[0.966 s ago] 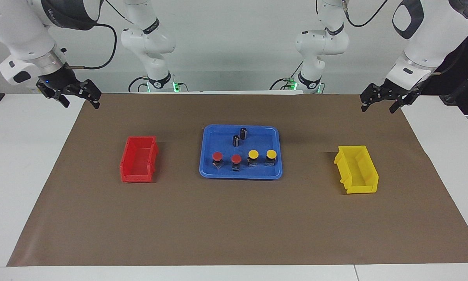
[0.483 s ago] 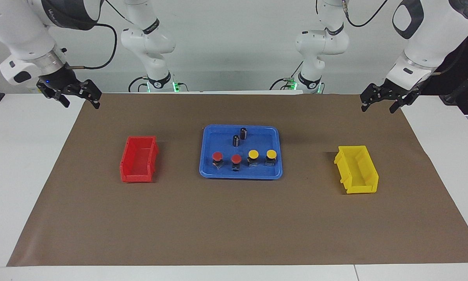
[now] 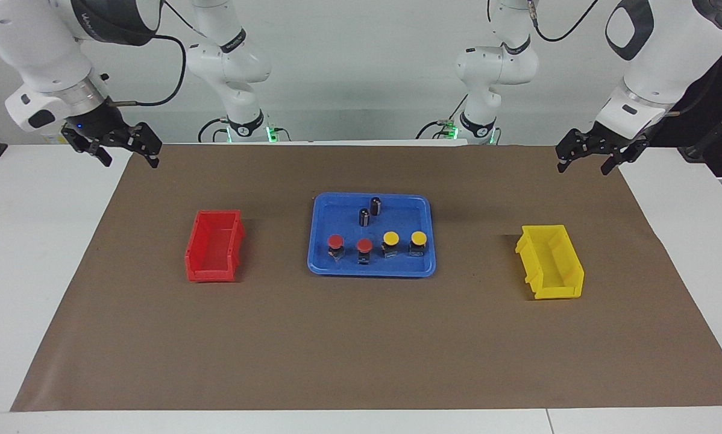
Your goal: Sort red and yellow buttons by color
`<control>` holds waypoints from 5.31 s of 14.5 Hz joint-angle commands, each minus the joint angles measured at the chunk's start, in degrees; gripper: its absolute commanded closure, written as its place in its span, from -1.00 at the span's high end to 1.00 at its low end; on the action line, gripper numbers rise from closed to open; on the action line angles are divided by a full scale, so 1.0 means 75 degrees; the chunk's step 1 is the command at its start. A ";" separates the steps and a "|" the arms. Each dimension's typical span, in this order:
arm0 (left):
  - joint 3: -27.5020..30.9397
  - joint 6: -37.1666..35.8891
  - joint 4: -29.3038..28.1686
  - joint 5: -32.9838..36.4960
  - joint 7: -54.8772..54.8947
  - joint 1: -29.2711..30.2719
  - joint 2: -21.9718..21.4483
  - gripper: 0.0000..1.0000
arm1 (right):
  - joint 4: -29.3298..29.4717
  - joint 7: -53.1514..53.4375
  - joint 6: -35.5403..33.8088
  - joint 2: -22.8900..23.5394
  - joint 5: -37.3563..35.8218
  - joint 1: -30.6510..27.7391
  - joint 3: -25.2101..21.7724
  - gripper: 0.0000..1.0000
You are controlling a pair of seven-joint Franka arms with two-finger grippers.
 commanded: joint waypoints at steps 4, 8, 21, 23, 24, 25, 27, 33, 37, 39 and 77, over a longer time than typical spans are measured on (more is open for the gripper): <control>-0.0051 -0.0040 -0.0187 0.0168 0.0031 0.0059 -0.0191 1.00 | 0.1659 0.1195 -0.0521 0.1097 -0.0112 0.0741 0.0215 1.00; -0.0051 0.0007 -0.0187 0.0168 0.0019 0.0059 -0.0180 1.00 | 0.1922 0.3221 0.0599 0.1978 -0.0007 0.2300 0.0227 1.00; -0.0051 0.0078 -0.0257 0.0191 -0.0015 0.0293 -0.0238 1.00 | -0.0948 0.5229 0.4775 0.2976 -0.0334 0.4412 0.0239 0.86; -0.0051 -0.0004 -0.0327 0.0191 -0.0027 0.0294 -0.0250 1.00 | -0.1252 0.5252 0.5055 0.2906 -0.0335 0.4470 0.0239 0.69; -0.0051 -0.0004 -0.0362 0.0191 -0.0027 0.0236 -0.0285 1.00 | -0.1428 0.5241 0.5161 0.2848 -0.0335 0.4482 0.0239 0.65; -0.0062 -0.0016 -0.0363 0.0191 -0.0097 0.0212 -0.0297 1.00 | -0.1557 0.5206 0.5243 0.2824 -0.0335 0.4482 0.0239 0.64; -0.0074 0.0112 -0.0456 0.0191 -0.0133 0.0177 -0.0308 1.00 | -0.1640 0.5159 0.5279 0.2777 -0.0335 0.4482 0.0239 0.58; -0.0121 0.0428 -0.0608 0.0144 -0.0459 0.0165 -0.0343 1.00 | -0.1839 0.5135 0.5209 0.2706 -0.0335 0.4505 0.0250 0.44; -0.0168 0.0956 -0.0972 0.0144 -0.1058 -0.0128 -0.0461 1.00 | -0.1910 0.5135 0.5186 0.2671 -0.0335 0.4540 0.0250 0.22; -0.0168 0.1084 -0.0984 0.0121 -0.1140 -0.0233 -0.0461 0.98 | -0.1922 0.5135 0.5162 0.2659 -0.0323 0.4552 0.0250 0.11; -0.0074 0.0475 0.0469 -0.0266 -0.2049 -0.0707 0.0852 -0.97 | -0.5861 -0.0631 0.6663 -0.0189 -0.0065 0.0696 0.0215 0.09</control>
